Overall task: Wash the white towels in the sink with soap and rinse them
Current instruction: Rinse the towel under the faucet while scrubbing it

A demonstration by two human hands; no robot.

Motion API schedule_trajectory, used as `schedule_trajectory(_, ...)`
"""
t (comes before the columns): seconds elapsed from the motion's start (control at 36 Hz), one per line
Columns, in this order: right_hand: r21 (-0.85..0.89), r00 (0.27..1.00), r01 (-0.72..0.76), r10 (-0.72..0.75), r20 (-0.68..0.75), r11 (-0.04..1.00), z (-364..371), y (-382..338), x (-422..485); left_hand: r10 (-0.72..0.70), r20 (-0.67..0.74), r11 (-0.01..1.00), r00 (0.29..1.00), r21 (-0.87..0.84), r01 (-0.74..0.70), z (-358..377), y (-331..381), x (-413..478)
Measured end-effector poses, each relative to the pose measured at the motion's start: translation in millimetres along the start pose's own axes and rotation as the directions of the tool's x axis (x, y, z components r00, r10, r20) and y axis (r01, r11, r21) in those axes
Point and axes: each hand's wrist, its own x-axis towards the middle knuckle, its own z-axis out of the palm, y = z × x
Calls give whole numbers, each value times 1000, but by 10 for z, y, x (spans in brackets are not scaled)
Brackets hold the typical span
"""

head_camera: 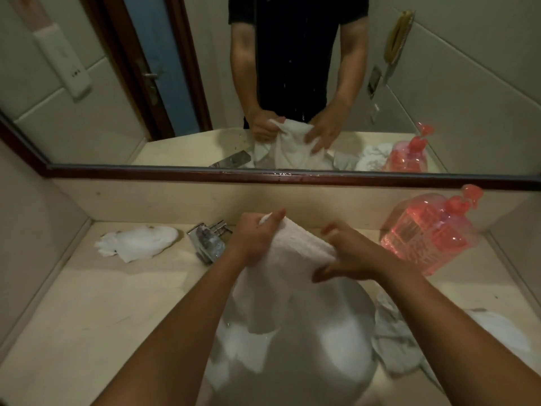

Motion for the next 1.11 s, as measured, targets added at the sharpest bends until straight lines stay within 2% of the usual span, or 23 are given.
schedule_trajectory(0.06,72,1000,-16,17,-10,997,7,37,11,-88,83,996,993,15,87,-53,90,-48)
schedule_trajectory(0.14,372,1000,7,-16,22,928,26,85,-12,-223,116,975,968,12,223,-75,140,-111)
schedule_trajectory(0.17,514,999,5,-24,32,858,56,108,-21,-266,125,964,956,11,267,-60,143,-142)
schedule_trajectory(0.22,784,997,-29,-36,65,620,157,148,-11,-376,161,917,913,-81,392,9,69,-196)
schedule_trajectory(0.28,903,992,-86,-45,116,420,290,153,22,-492,189,825,850,-210,524,111,-77,-288)
schedule_trajectory(0.33,922,987,-131,-41,156,364,426,135,58,-543,235,733,806,-336,592,200,-233,-394)
schedule_trajectory(0.39,917,983,-167,-11,184,362,556,119,93,-576,271,653,772,-416,633,233,-305,-563)
schedule_trajectory(0.47,859,971,-240,96,221,451,731,74,179,-540,389,596,747,-450,665,222,-499,-821)
schedule_trajectory(0.58,759,935,-346,271,229,552,1034,-105,360,-587,370,523,720,-505,686,259,-800,-1032)
schedule_trajectory(0.69,720,933,-344,309,187,603,1298,-356,583,-647,296,434,703,-615,658,231,-1058,-1050)
schedule_trajectory(0.83,694,931,-365,268,250,621,1363,-712,844,-707,170,428,686,-670,607,56,-1241,-965)
schedule_trajectory(0.92,691,921,-389,255,294,609,1354,-830,974,-758,116,383,641,-717,582,-44,-1456,-829)
schedule_trajectory(1.0,742,932,-361,228,281,564,1279,-900,1092,-774,153,353,614,-701,619,-164,-1411,-719)
schedule_trajectory(1.11,753,910,-414,237,340,511,1229,-864,1230,-736,238,315,634,-708,632,-216,-1417,-590)
